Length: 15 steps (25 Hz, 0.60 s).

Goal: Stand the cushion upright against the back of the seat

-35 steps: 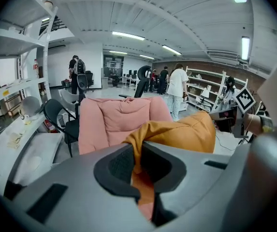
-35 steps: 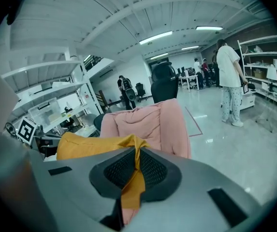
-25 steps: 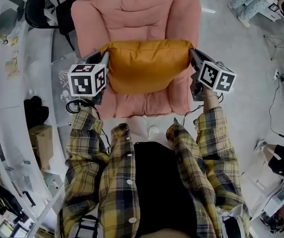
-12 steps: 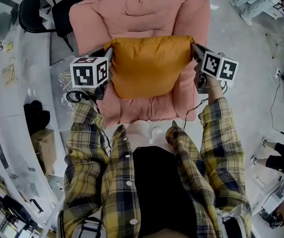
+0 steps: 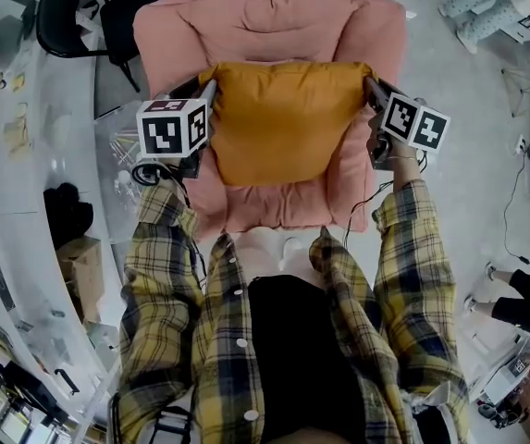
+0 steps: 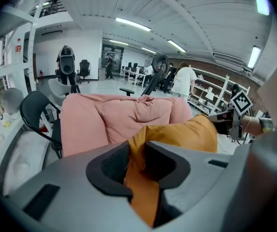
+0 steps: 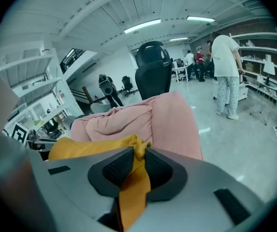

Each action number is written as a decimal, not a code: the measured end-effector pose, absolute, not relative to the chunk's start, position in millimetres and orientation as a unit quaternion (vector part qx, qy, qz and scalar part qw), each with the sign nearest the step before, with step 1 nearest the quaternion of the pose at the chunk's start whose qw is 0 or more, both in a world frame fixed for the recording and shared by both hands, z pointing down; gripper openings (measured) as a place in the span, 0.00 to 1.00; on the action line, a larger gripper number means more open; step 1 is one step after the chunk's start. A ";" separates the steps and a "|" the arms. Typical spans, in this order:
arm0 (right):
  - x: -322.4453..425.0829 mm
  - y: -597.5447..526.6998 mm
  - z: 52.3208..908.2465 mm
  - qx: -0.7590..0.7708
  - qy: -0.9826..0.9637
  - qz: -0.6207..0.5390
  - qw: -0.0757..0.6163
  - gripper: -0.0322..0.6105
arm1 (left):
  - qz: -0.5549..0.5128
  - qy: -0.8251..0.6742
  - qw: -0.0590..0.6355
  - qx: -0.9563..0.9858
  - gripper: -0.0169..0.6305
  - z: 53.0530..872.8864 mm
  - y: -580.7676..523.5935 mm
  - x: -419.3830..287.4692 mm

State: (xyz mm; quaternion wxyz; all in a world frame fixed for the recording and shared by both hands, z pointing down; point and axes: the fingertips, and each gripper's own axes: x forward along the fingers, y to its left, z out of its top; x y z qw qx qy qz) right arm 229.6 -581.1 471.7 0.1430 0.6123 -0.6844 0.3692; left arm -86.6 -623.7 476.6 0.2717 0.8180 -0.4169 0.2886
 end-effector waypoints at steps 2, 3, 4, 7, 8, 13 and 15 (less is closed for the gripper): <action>232.7 -580.6 473.5 0.618 -0.680 0.370 0.135 0.16 | 0.284 -0.420 0.273 0.817 0.20 475.3 -626.4 -89.1; 234.1 -580.0 474.4 0.620 -0.678 0.372 0.131 0.17 | 0.283 -0.420 0.277 0.817 0.21 475.5 -627.0 -89.7; 235.3 -579.4 475.0 0.622 -0.677 0.373 0.127 0.18 | 0.281 -0.419 0.281 0.817 0.21 475.8 -627.3 -90.1; 236.9 -579.1 475.0 0.623 -0.675 0.375 0.122 0.18 | 0.281 -0.420 0.284 0.815 0.22 476.3 -627.6 -91.1; 237.4 -579.3 475.0 0.624 -0.675 0.376 0.121 0.19 | 0.281 -0.422 0.284 0.814 0.22 476.6 -627.9 -91.6; 239.9 -579.5 476.0 0.626 -0.674 0.373 0.120 0.20 | 0.280 -0.432 0.288 0.807 0.31 479.2 -630.5 -97.6; 241.4 -579.4 476.2 0.628 -0.674 0.371 0.120 0.21 | 0.276 -0.436 0.292 0.805 0.34 479.6 -631.1 -100.8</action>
